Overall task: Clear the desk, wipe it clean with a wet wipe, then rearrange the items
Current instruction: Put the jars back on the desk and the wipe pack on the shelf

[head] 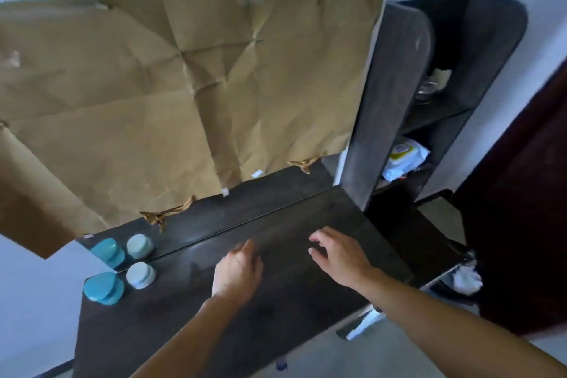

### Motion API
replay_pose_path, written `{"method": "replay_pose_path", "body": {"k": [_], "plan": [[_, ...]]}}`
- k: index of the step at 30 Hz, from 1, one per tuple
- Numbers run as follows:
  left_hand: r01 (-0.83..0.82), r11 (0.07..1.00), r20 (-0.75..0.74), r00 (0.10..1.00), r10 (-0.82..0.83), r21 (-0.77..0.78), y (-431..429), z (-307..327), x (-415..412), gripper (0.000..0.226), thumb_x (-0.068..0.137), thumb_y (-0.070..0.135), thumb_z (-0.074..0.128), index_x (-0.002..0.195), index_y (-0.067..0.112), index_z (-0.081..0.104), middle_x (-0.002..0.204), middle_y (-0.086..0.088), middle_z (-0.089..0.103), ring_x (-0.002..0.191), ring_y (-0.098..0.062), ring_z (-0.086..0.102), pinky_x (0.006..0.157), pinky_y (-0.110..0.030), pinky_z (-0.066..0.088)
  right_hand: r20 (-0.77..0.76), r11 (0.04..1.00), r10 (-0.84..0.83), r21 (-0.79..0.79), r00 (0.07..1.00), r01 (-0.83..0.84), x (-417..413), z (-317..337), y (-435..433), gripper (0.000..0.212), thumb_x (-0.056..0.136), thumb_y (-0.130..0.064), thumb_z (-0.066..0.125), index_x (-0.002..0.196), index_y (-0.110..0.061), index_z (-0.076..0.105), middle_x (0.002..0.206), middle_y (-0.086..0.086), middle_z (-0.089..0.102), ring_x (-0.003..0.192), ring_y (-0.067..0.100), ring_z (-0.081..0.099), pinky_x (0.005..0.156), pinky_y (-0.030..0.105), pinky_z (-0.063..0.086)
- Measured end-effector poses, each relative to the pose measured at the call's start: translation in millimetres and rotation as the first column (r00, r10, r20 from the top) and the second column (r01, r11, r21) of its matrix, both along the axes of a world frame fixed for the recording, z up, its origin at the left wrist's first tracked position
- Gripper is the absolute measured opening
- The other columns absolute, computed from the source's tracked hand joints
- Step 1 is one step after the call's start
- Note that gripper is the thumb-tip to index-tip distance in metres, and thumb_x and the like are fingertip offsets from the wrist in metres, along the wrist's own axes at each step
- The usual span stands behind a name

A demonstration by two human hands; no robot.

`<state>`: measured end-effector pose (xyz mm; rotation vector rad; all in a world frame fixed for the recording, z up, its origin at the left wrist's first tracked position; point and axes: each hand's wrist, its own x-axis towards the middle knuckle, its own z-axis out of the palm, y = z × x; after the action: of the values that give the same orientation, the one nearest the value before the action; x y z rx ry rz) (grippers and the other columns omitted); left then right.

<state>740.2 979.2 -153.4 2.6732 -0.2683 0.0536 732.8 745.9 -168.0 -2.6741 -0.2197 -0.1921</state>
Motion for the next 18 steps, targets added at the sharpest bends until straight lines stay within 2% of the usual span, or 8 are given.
{"method": "replay_pose_path", "body": {"k": [2,6,12,16,18], "plan": [[0.064,0.997,0.046,0.997,-0.063,-0.034,-43,13,1,0.012,0.087,0.022,0.053,0.093,0.013,0.056,0.090,-0.006,0.066,0.084,-0.033,0.063,0.065,-0.036,0.045,0.015,0.997,-0.074,-0.003,0.997,0.074,-10,15,-46,0.021,0.084,-0.035,0.061,0.102,-0.022,0.063,0.097,-0.008,0.063,0.084,0.012,0.065,0.068,0.030,0.053],[0.222,0.974,0.143,0.967,-0.212,-0.055,-117,35,8,0.007,0.082,0.018,0.057,0.087,0.013,0.056,0.085,-0.004,0.065,0.076,-0.031,0.062,0.060,-0.035,0.045,0.053,0.982,-0.188,0.013,0.981,0.187,-23,41,-121,0.021,0.085,-0.032,0.065,0.103,-0.021,0.064,0.098,-0.008,0.064,0.083,0.007,0.064,0.066,0.016,0.042],[0.408,0.911,0.257,0.887,-0.384,-0.050,-218,65,35,0.005,0.080,0.020,0.055,0.084,0.017,0.056,0.081,-0.001,0.064,0.072,-0.029,0.062,0.057,-0.034,0.047,0.081,0.937,-0.340,0.112,0.937,0.331,-22,72,-212,0.022,0.087,-0.028,0.064,0.106,-0.017,0.063,0.100,-0.003,0.064,0.088,0.012,0.064,0.069,0.029,0.051],[0.437,0.894,0.306,0.868,-0.390,-0.100,-283,89,69,0.006,0.085,0.021,0.056,0.088,0.016,0.055,0.083,-0.003,0.064,0.073,-0.029,0.061,0.059,-0.033,0.043,0.131,0.911,-0.411,0.041,0.902,0.409,-3,104,-268,0.024,0.090,-0.031,0.060,0.111,-0.019,0.061,0.099,-0.005,0.067,0.089,0.012,0.063,0.067,0.020,0.041],[0.450,0.885,0.335,0.857,-0.391,-0.117,-314,101,88,0.011,0.086,0.021,0.057,0.095,0.015,0.058,0.089,-0.003,0.066,0.076,-0.026,0.062,0.061,-0.033,0.047,0.156,0.904,-0.425,0.030,0.891,0.426,15,117,-295,0.025,0.090,-0.031,0.059,0.111,-0.019,0.061,0.099,-0.002,0.068,0.089,0.017,0.064,0.069,0.023,0.043]]}}
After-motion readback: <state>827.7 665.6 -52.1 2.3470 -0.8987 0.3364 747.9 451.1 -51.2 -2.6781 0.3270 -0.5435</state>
